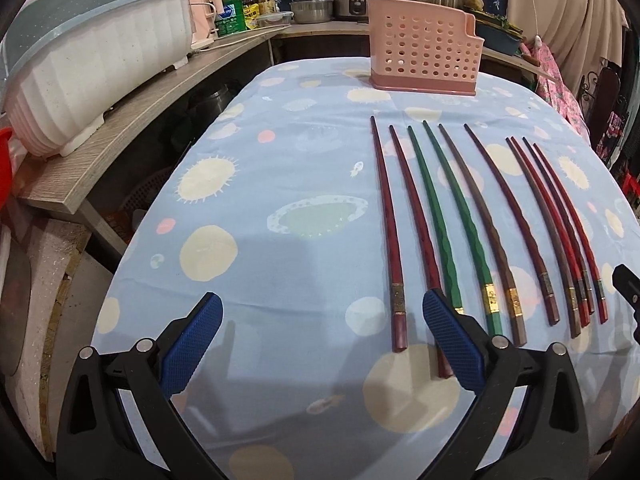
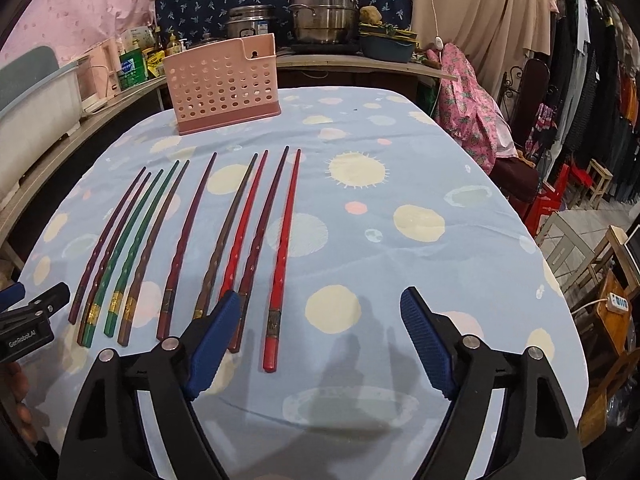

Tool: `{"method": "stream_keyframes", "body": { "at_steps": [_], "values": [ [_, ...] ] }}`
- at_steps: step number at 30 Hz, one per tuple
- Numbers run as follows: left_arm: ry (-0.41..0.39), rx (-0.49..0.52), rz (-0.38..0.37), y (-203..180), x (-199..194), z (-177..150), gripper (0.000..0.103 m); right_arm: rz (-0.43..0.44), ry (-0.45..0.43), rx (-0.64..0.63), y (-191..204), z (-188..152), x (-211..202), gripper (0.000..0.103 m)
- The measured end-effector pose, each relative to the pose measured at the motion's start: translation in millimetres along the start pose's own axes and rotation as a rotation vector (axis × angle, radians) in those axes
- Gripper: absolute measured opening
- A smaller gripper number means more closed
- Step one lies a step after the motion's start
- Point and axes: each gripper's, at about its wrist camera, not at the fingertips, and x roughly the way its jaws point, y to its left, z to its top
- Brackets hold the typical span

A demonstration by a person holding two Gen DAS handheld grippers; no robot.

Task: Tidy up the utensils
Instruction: 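Grasp a dark red chopstick with the left gripper while the right gripper grasps a red chopstick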

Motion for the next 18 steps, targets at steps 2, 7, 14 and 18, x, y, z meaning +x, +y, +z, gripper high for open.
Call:
{"method": "stream_keyframes", "body": {
  "at_steps": [2,7,14,18],
  "values": [
    [0.007,0.003,0.003,0,5,0,0.095,0.006,0.012,-0.004,3,0,6,0.064],
    [0.031,-0.004,-0.01,1,16,-1,0.088,0.016,0.037,-0.014,9,-1,17,0.049],
    [0.038,-0.028,-0.058,3,20,-3,0.078,0.029,0.055,0.003,5,-4,23,0.034],
    [0.031,-0.025,-0.072,2,17,-3,0.062,0.039,0.05,0.006,3,-5,23,0.025]
  ]
}}
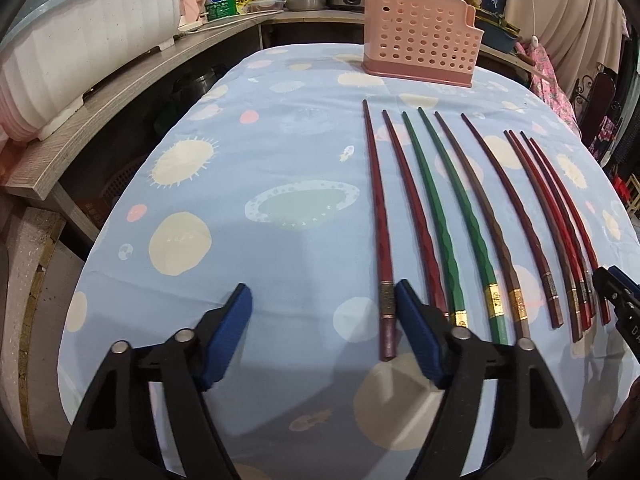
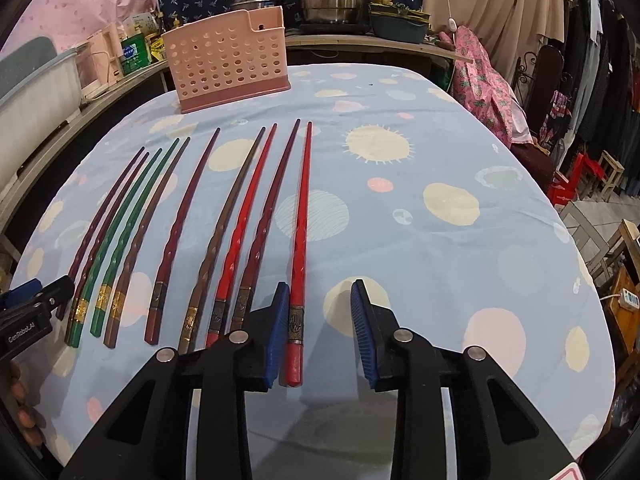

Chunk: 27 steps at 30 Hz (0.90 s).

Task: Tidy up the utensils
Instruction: 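Grasp a dark red chopstick with the left gripper while the right gripper grasps a red chopstick, then lift both held chopsticks and carry them above the pink basket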

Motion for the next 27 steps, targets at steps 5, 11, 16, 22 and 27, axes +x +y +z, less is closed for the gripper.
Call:
{"method": "stream_keyframes", "body": {
  "at_steps": [5,11,16,22,27],
  "values": [
    [0.0,-0.015,-0.026,3,-3,2,0.032,0.02,0.001,0.0,-2,0,1,0.007],
    [0.033,-0.046,-0.091,11,-3,8,0.008,0.036,-0.007,-0.004,-3,3,-6,0.007],
    [0.012,-0.065,-0.102,17,-19,18,0.007,0.056,-0.06,0.005,-9,19,-30,0.007],
    [-0.076,-0.085,-0.117,26,-58,55,0.007,0.071,-0.179,0.015,-19,64,-67,0.007],
    [-0.163,-0.097,-0.121,32,-86,103,0.007,0.083,-0.27,0.03,-30,113,-87,0.007]
  ]
}}
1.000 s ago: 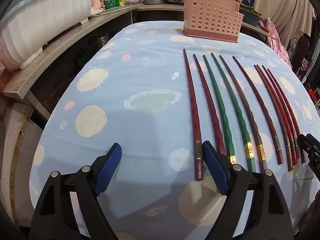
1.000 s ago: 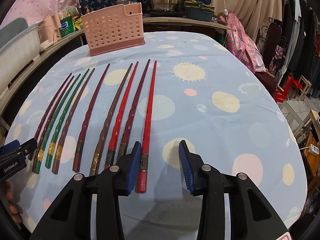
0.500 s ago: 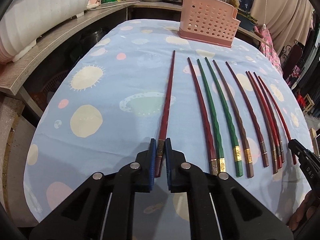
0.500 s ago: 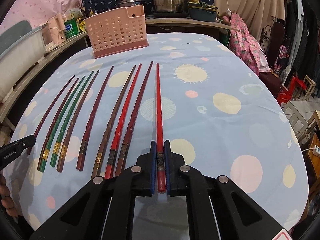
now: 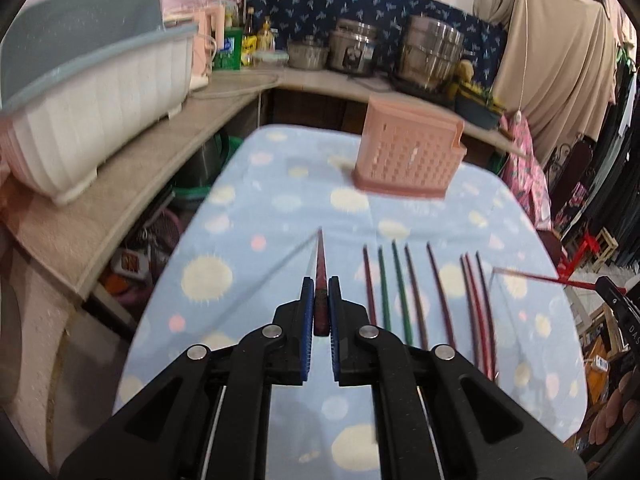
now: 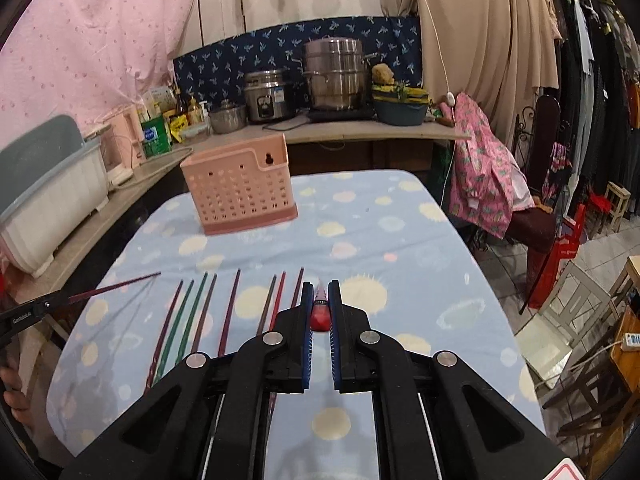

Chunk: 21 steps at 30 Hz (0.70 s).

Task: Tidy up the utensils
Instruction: 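Lift both held chopsticks and carry them above the pink basket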

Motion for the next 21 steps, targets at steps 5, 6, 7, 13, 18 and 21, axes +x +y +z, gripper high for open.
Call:
{"method": "stream_keyframes", "body": {
  "at_steps": [5,6,7,13,18,21],
  "values": [
    [-0.076,0.012,0.018,-8,-4,52,0.007,0.028,-0.048,0.025,-7,44,9,0.007],
    [-0.095,0.018,0.026,-10,-4,64,0.007,0.033,-0.054,0.028,-7,53,13,0.007],
    [-0.111,0.021,0.031,-12,-2,74,0.007,0.038,-0.059,0.033,-8,61,15,0.007],
    [-0.177,0.003,0.0,-24,1,134,0.007,0.077,-0.108,0.056,-6,106,25,0.007],
    [-0.28,-0.006,-0.031,-41,-11,181,0.007,0.134,-0.206,0.086,2,155,25,0.007],
    [-0.366,-0.02,-0.038,-52,-20,208,0.007,0.157,-0.263,0.104,9,183,33,0.007]
  ]
}}
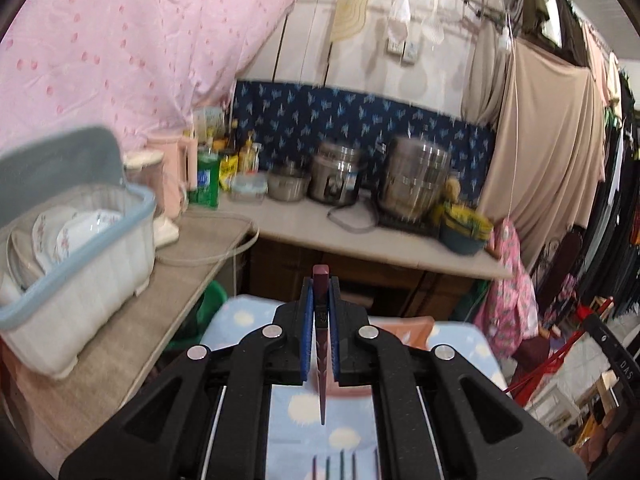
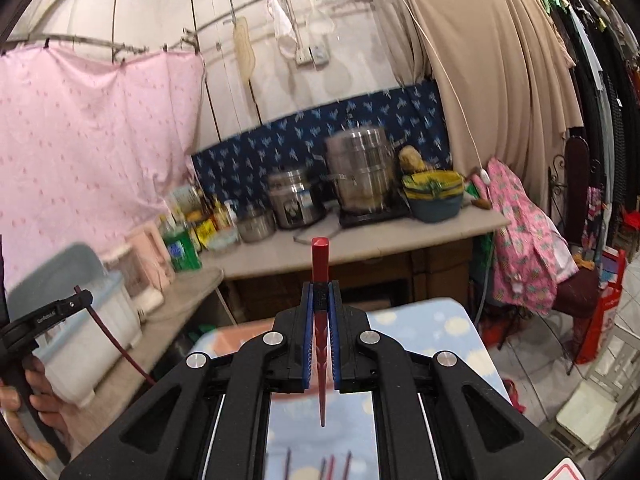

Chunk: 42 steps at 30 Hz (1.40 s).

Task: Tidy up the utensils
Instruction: 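Lift both held chopsticks and carry them above the pink basket, then open both grippers to drop the chopsticks into the pink basket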

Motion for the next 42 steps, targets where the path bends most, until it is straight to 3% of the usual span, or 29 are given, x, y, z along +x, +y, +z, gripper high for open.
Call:
{"method": "stream_keyframes", "body": {
  "at_steps": [5,11,20,30,32,35,42],
  "values": [
    [-0.095,-0.013,0.006,-17,22,33,0.007,0.057,-0.036,0.04,16,32,40,0.007],
    [-0.097,-0.016,0.018,-30,66,45,0.007,0.102,-0.02,0.06,34,44,89,0.007],
    [0.004,0.002,0.029,-23,121,11,0.007,0.094,0.079,0.033,42,7,146,0.007],
    [0.062,-0.006,0.048,-6,141,-12,0.007,0.05,0.146,0.031,31,-27,173,0.01],
    [0.062,-0.004,0.058,-4,138,-14,0.013,0.047,0.14,0.03,30,-27,170,0.012],
    [0.049,-0.006,0.065,-3,132,-16,0.038,0.051,0.123,0.032,28,-26,159,0.018],
    [0.021,0.029,0.07,-9,100,-22,0.046,0.06,0.091,0.015,24,-27,120,0.024]
  ]
}}
